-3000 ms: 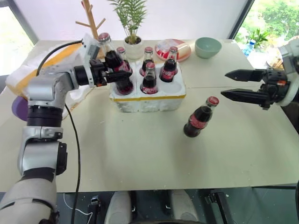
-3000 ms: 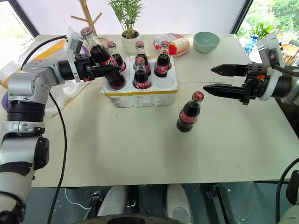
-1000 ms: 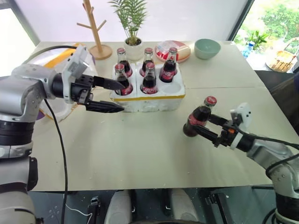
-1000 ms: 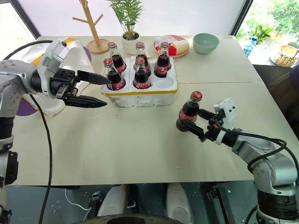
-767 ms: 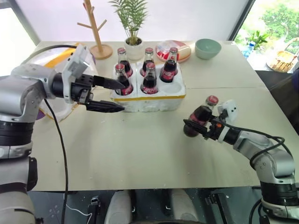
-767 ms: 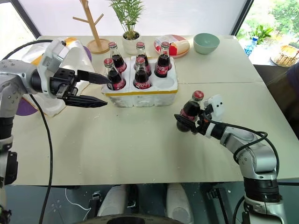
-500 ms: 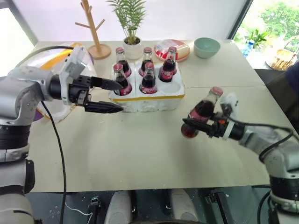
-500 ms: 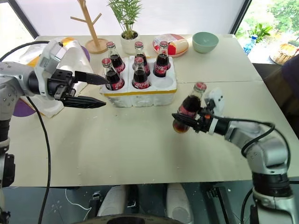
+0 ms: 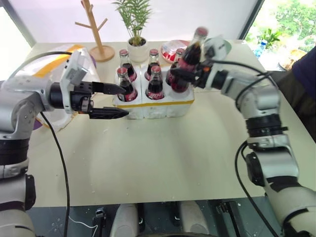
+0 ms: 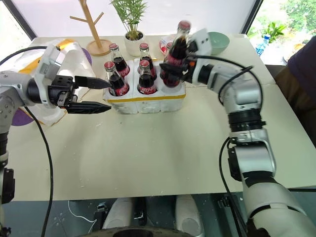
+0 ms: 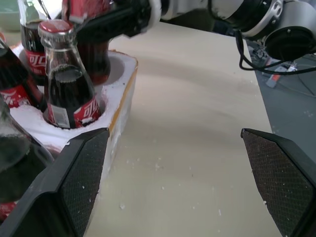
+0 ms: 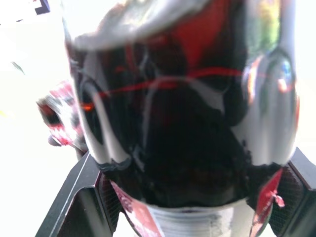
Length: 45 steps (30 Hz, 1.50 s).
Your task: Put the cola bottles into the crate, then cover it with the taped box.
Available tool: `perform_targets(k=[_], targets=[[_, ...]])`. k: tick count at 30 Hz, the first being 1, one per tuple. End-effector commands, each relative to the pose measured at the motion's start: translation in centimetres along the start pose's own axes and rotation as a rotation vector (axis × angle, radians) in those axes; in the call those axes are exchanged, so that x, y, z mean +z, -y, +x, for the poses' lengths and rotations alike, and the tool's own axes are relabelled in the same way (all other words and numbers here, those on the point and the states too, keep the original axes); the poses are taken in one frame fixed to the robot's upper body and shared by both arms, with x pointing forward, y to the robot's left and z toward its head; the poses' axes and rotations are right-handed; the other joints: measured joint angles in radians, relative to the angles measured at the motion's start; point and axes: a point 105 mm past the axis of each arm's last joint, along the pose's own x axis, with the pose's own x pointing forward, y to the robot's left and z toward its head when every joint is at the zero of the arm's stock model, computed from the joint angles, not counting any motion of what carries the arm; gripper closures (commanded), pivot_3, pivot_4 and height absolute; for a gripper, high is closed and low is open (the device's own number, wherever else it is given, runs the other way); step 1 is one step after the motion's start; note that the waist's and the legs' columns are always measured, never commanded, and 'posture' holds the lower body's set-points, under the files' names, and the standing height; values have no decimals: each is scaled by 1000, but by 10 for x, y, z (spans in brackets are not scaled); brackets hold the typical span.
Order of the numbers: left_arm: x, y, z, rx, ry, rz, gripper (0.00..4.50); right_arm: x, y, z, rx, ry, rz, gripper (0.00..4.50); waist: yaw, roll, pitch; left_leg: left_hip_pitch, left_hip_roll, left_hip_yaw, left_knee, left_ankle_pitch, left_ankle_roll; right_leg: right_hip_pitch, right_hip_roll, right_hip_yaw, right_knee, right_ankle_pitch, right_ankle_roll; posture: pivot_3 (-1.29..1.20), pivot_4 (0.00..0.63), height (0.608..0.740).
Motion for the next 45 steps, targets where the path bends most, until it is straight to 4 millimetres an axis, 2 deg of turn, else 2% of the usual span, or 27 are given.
perform_targets(k=[1,6,10,14,19,23,25,26,27,30,32,35,38,42,45], targets=[[14,4,-11,36,15,58,0,19,-3,4,16,24,-114,1587,-5,0,0,-1,0,1,0,0,0,-2,-1,0,0,1,2,0,150,740],[14,3,-16,62,8,62,0,4,-4,6,23,-32,-153,1587,-6,0,0,1,0,0,1,1,-2,-1,0,0,1,1,2,0,150,740],[15,3,-17,75,8,68,0,14,2,-8,5,-16,-157,1587,-3,0,0,2,0,0,1,2,-4,-1,0,0,5,1,1,0,150,740],[14,1,-19,82,13,66,0,16,-1,-18,20,-15,-164,1587,1,0,0,2,0,0,1,2,-4,-1,-1,0,8,1,1,0,150,740],[13,-4,-16,86,18,68,0,4,-6,-13,32,-47,-162,1587,1,0,0,2,-1,0,1,2,-4,-2,0,0,9,1,1,0,150,740],[15,-5,-11,72,25,76,0,-16,-6,-3,12,-105,-147,1587,-1,0,0,2,-1,0,1,2,-4,-2,0,0,9,1,1,0,150,740],[15,-4,-9,62,27,75,0,-24,-5,0,-2,-129,-126,539,-3,0,0,2,-1,0,1,3,-4,-2,0,0,9,1,1,0,150,740],[15,-4,-8,57,28,74,0,-26,-4,0,-8,-137,-115,177,-4,-1,0,2,-1,0,1,3,-4,-2,0,0,9,1,1,0,150,740],[15,-3,-7,52,28,71,0,-27,-4,0,-12,-139,-111,33,-5,-1,0,2,-1,0,1,3,-4,-2,0,0,9,1,1,0,150,740],[14,-3,-7,50,25,68,0,-26,-4,-2,-14,-134,-112,33,-6,-1,0,3,-1,0,1,3,-4,-2,0,0,9,1,1,0,150,740],[14,-5,-10,72,22,70,0,-15,-5,-12,0,-115,-110,33,-5,-1,0,3,-1,0,1,3,-5,-1,0,0,10,1,1,0,150,740],[16,-9,-23,151,15,81,0,3,-7,-32,31,-102,-134,33,0,0,0,3,-1,0,1,3,-5,-2,0,0,10,1,1,0,150,740],[16,-14,-46,283,-22,90,0,23,-4,-58,38,-106,-171,33,-2,0,0,2,-1,0,1,3,-4,-2,-1,0,9,1,1,0,150,740],[8,-20,-94,561,-156,76,0,47,4,-94,14,-111,-197,33,-8,0,0,2,0,0,0,3,-4,-3,0,0,9,0,0,0,150,740],[7,-9,-133,717,-225,34,0,52,7,-112,3,-131,-212,33,-8,-1,0,4,1,1,0,3,-4,-4,0,0,9,-2,-2,0,150,740]])
